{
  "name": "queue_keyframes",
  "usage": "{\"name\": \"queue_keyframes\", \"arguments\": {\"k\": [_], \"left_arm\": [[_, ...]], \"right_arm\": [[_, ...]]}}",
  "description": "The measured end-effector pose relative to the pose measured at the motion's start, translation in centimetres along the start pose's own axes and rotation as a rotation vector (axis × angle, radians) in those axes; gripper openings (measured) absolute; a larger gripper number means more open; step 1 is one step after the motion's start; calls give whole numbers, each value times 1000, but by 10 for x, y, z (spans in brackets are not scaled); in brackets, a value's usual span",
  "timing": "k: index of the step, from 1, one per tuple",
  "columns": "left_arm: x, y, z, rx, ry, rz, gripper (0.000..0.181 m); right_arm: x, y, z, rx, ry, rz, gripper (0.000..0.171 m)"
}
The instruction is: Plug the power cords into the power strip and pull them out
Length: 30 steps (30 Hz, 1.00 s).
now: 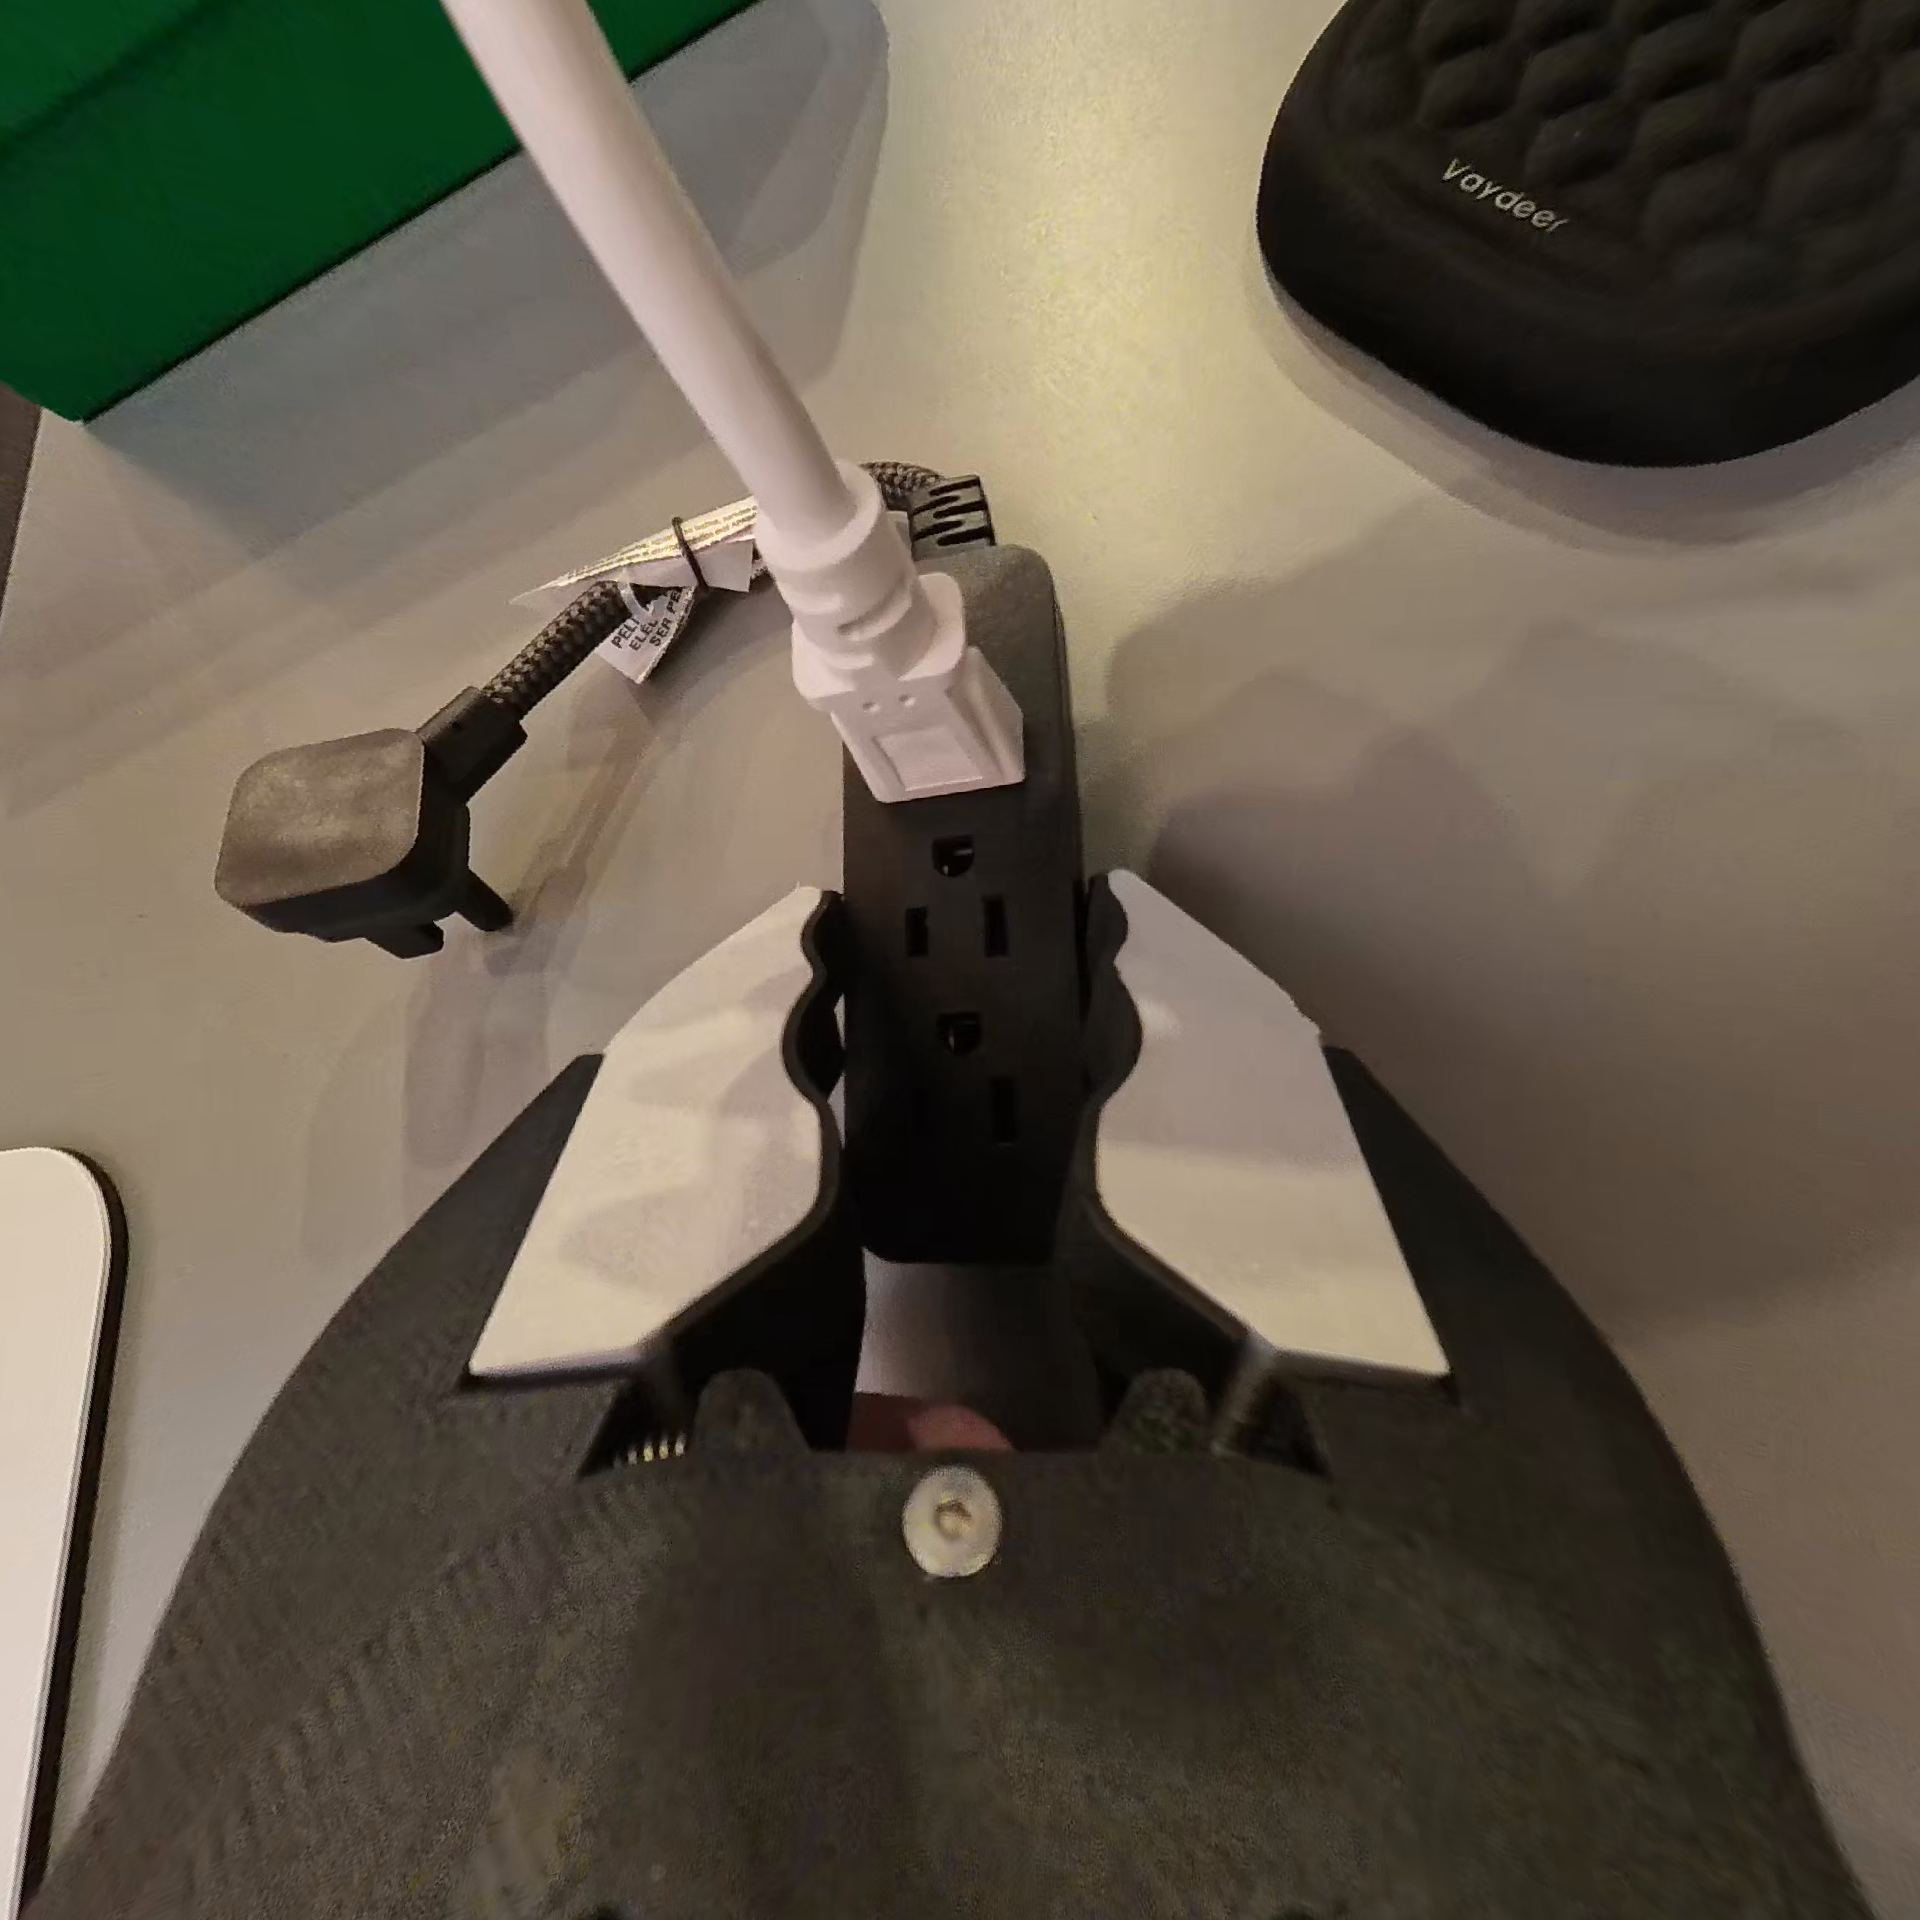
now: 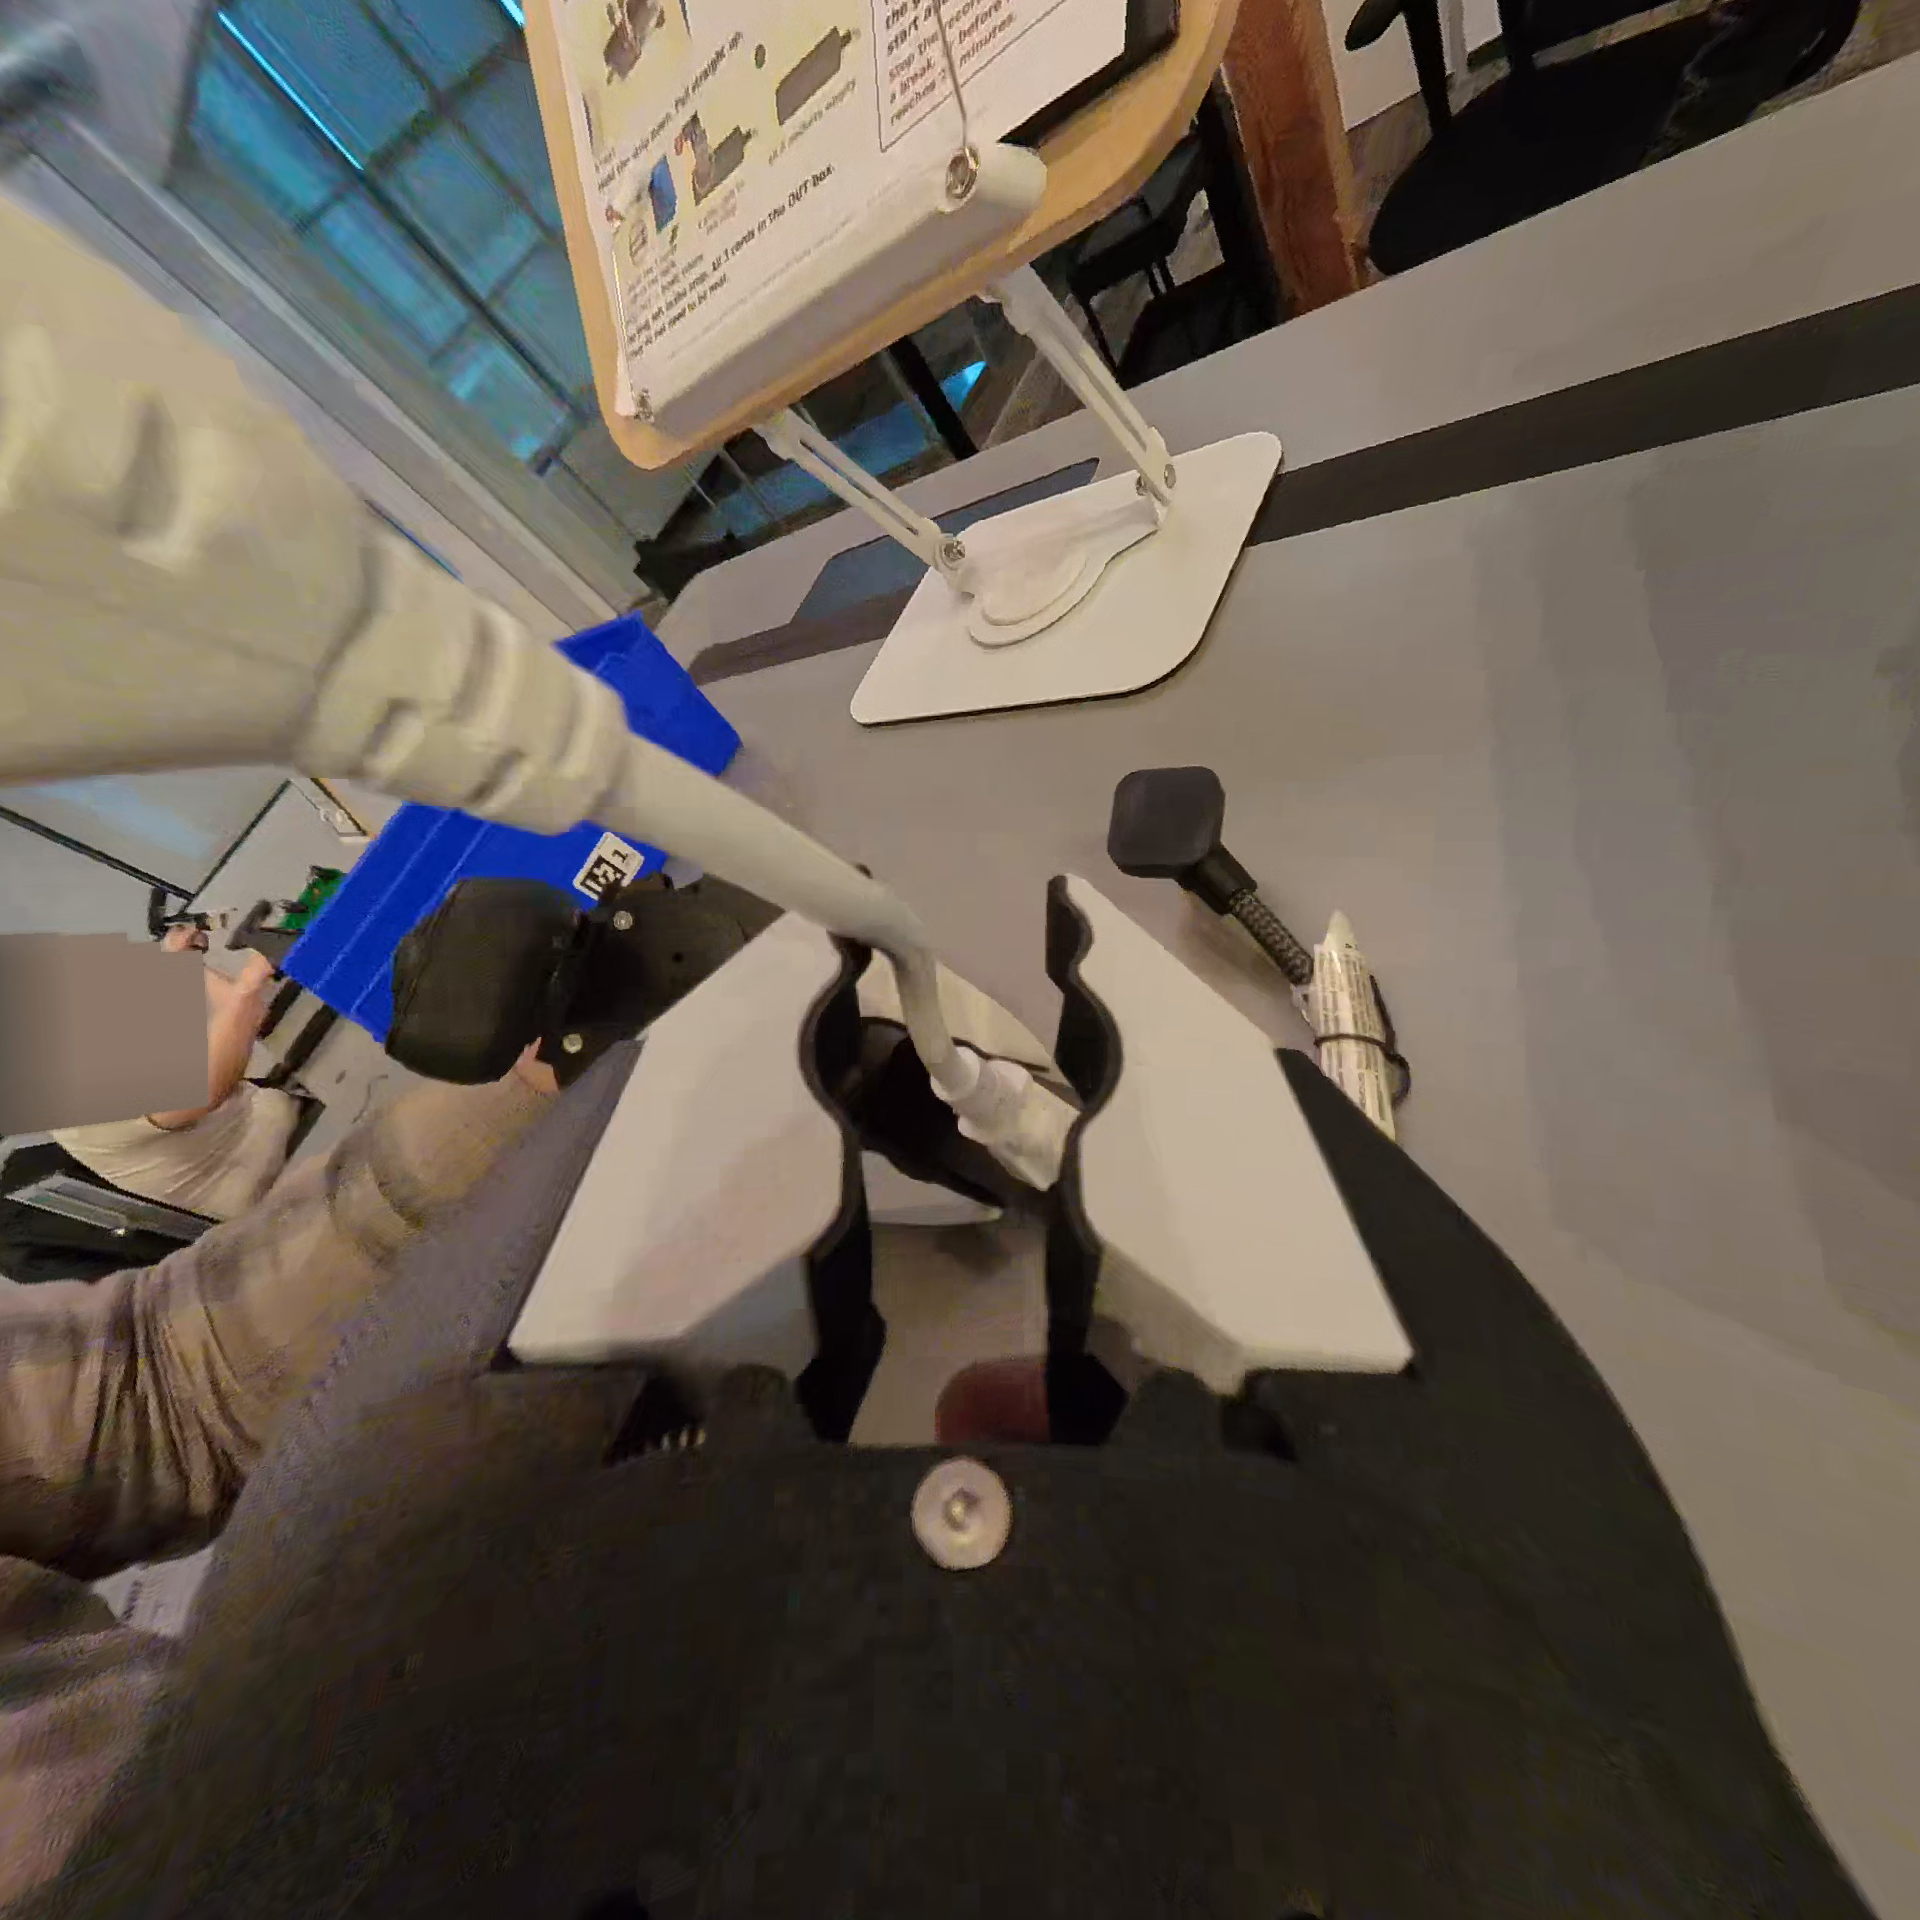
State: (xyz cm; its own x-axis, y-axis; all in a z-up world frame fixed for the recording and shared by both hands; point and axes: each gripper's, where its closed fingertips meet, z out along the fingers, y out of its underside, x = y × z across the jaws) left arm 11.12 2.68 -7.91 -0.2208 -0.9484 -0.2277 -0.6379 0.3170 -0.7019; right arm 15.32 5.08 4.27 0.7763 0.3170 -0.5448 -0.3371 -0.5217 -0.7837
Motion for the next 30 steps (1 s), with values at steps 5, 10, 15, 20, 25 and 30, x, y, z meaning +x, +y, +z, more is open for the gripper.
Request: {"name": "queue_keyframes", "arguments": {"k": [5,10,15,20,25,30], "left_arm": [[0,0,0,0,0,1,43],[0,0,0,0,3,-2,43],[0,0,1,-3,1,-1,43],[0,-1,0,1,-5,1,43],[0,-1,0,2,-10,6,43],[0,-1,0,2,-10,6,43]], "right_arm": [[-8,6,-37,10,108,-118,48],[-24,8,-69,-59,298,-522,66],[-82,-12,-45,-109,431,-1258,45],[-96,-31,2,-132,350,-1381,12],[-26,-76,-12,21,177,-444,11],[59,-60,-14,47,140,58,13]]}}
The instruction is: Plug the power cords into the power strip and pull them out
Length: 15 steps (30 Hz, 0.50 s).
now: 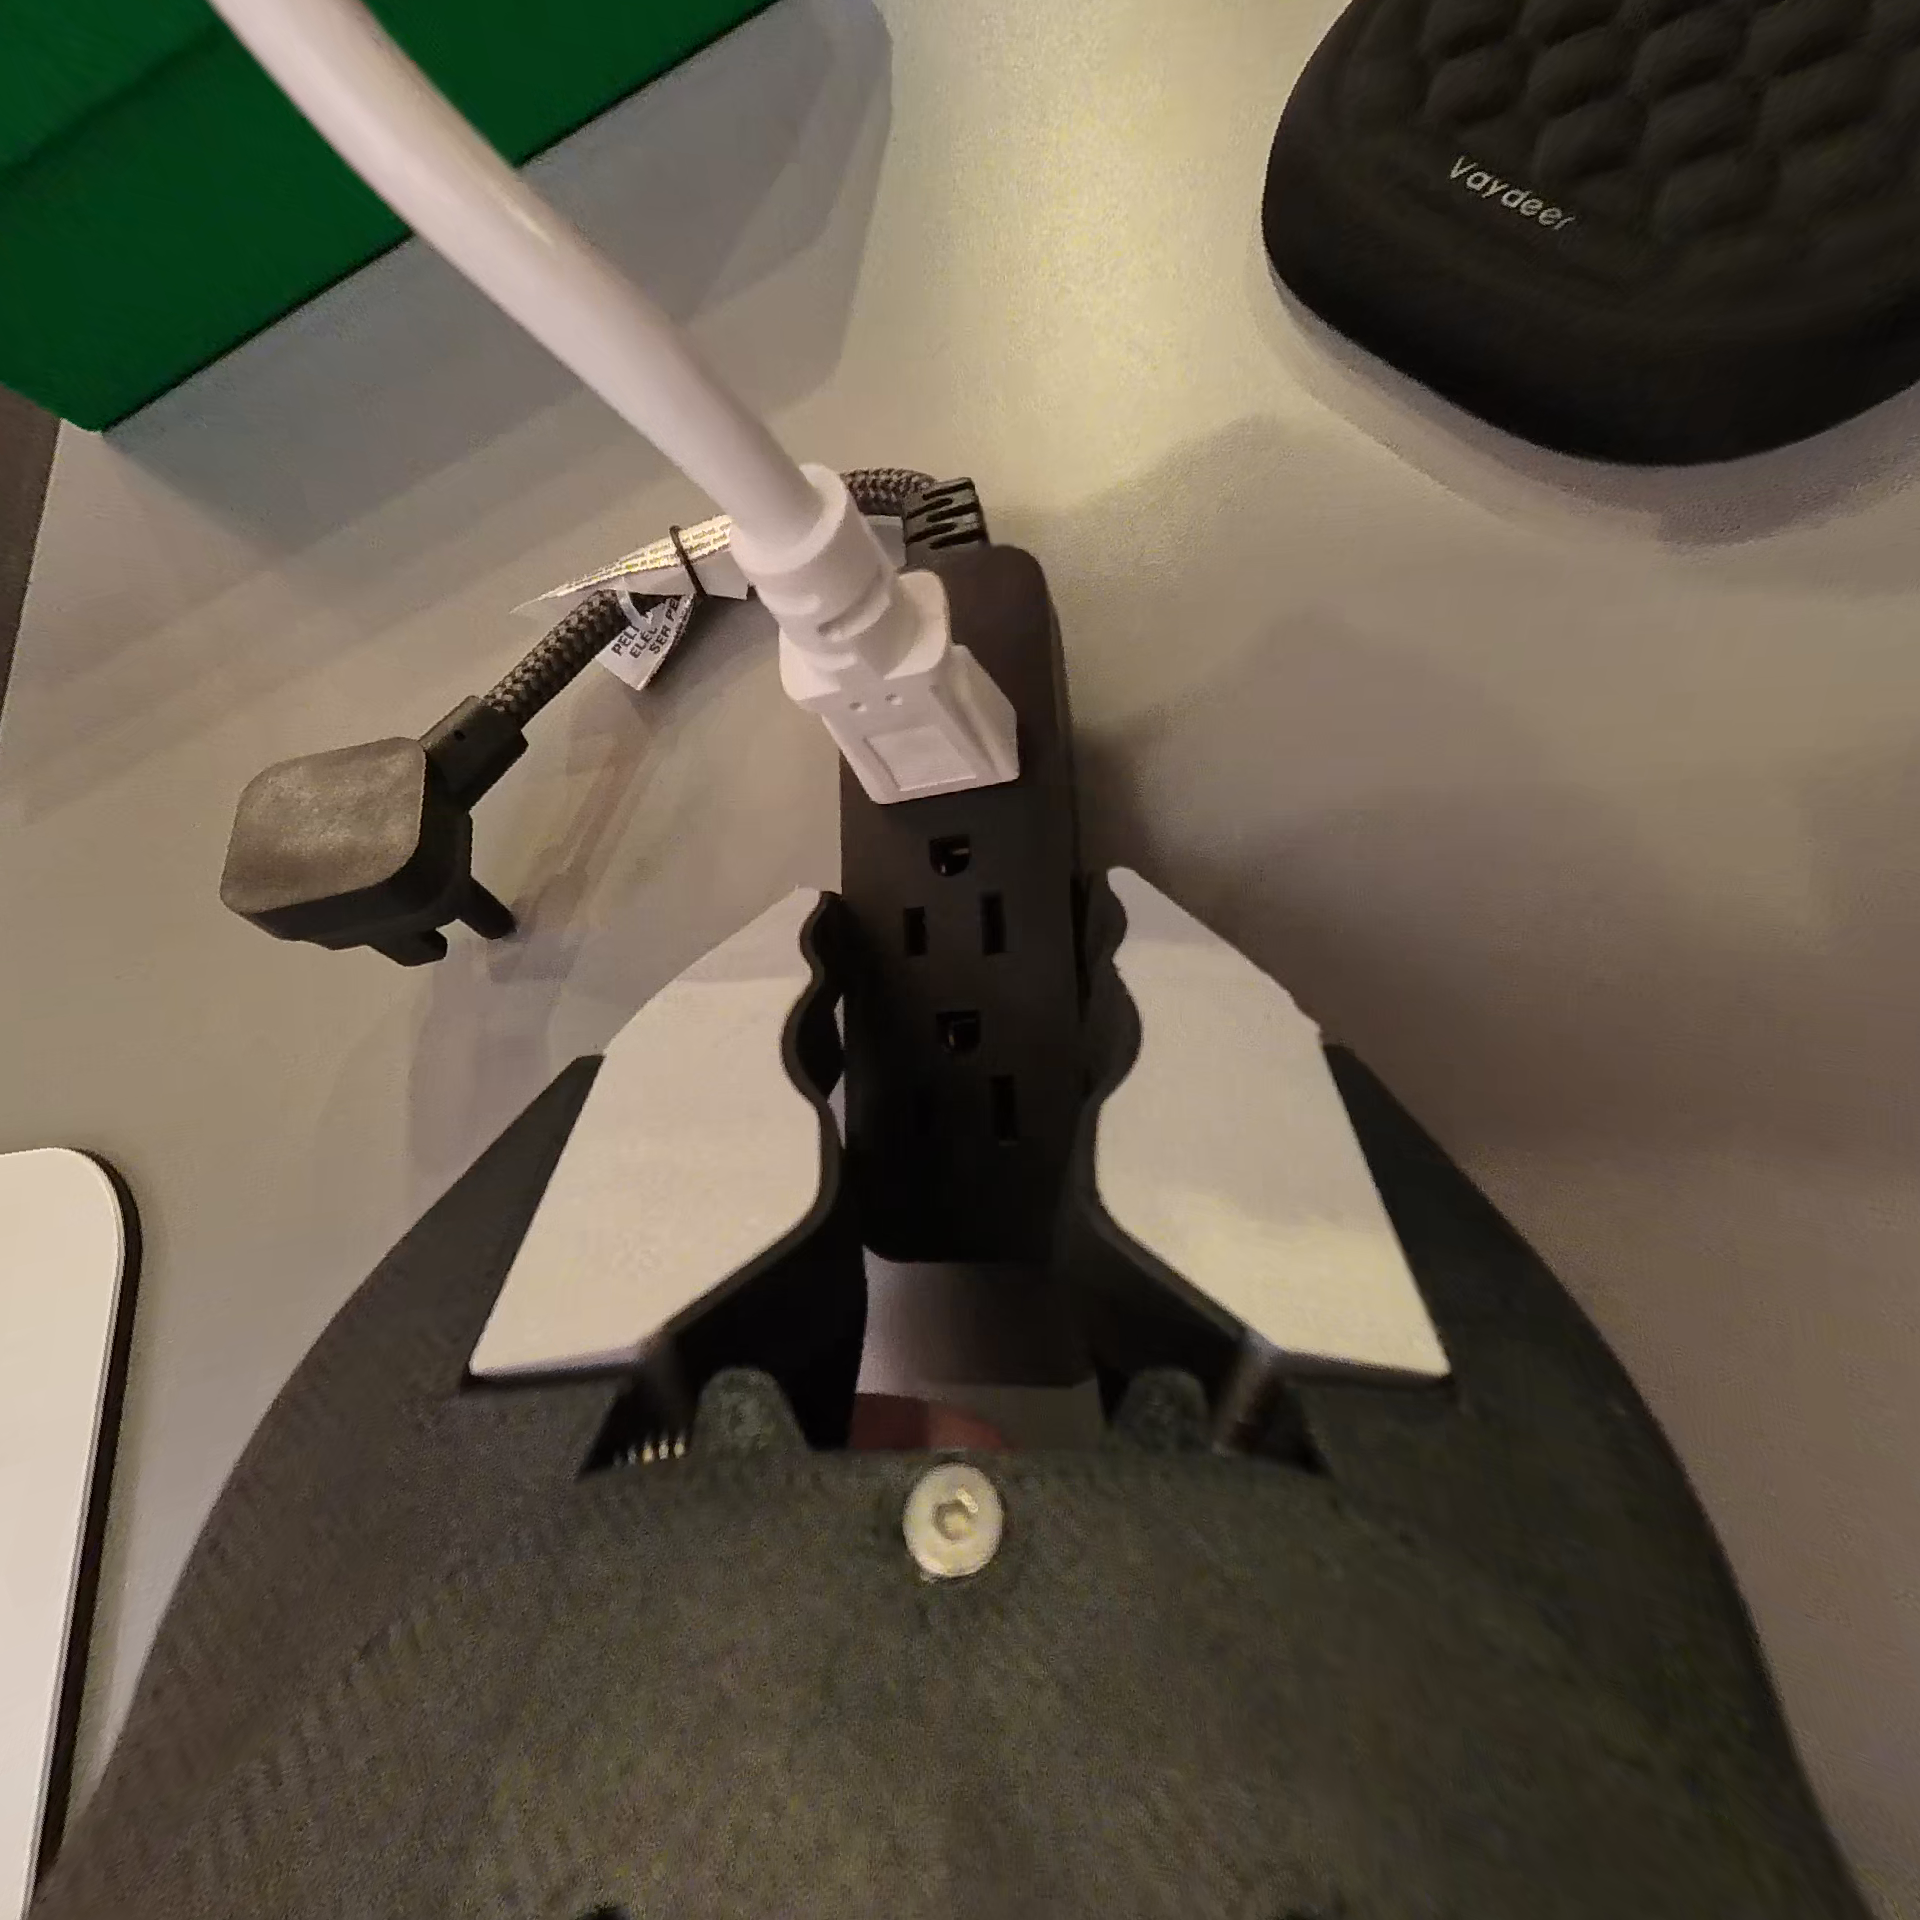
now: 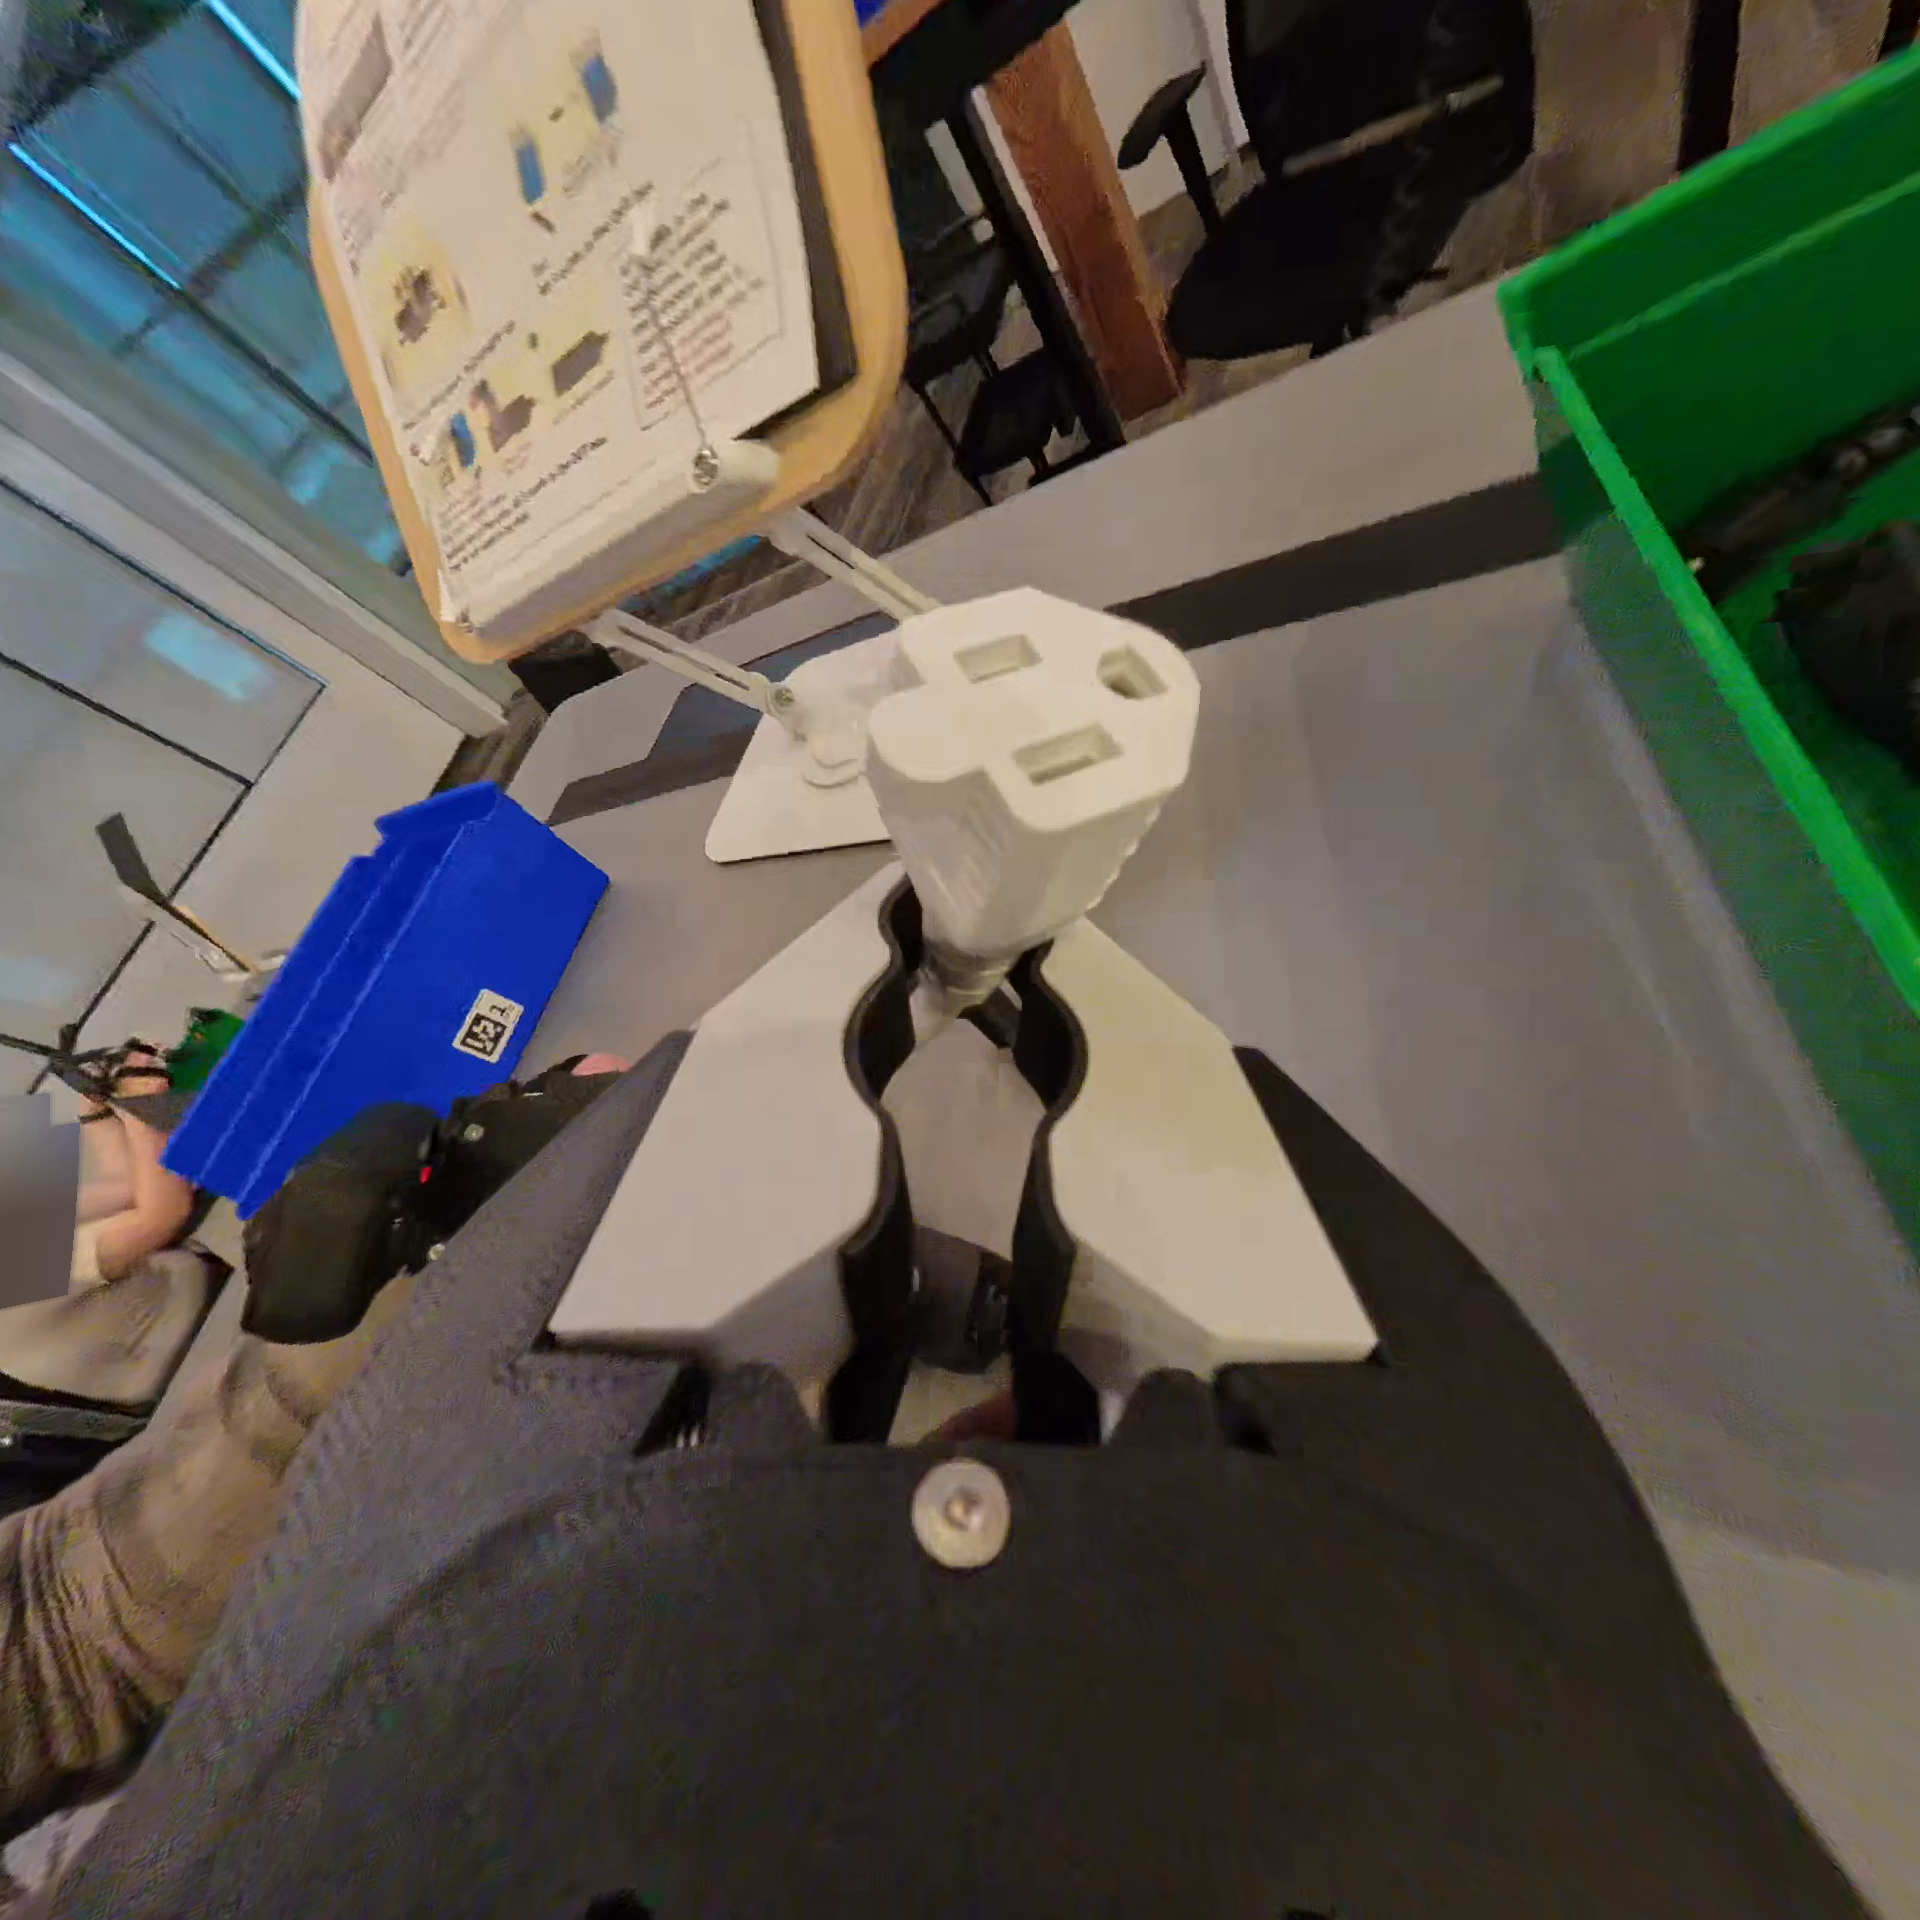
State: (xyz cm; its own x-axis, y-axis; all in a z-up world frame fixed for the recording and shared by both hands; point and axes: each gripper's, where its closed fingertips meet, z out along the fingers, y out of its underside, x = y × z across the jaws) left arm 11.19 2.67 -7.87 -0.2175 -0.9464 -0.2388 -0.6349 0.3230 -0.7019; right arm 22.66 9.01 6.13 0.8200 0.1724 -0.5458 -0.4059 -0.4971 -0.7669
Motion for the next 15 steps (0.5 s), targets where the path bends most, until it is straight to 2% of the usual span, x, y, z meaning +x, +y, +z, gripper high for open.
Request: {"name": "queue_keyframes", "arguments": {"k": [5,10,12,15], "left_arm": [[0,0,0,1,2,-1,44],[0,0,0,0,1,4,43],[0,0,-1,-1,3,5,44],[0,0,-1,-1,5,5,44]], "right_arm": [[46,39,18,-86,84,117,15],[68,86,33,-163,131,202,18],[68,85,34,-158,148,164,18],[60,63,25,-127,123,107,17]]}}
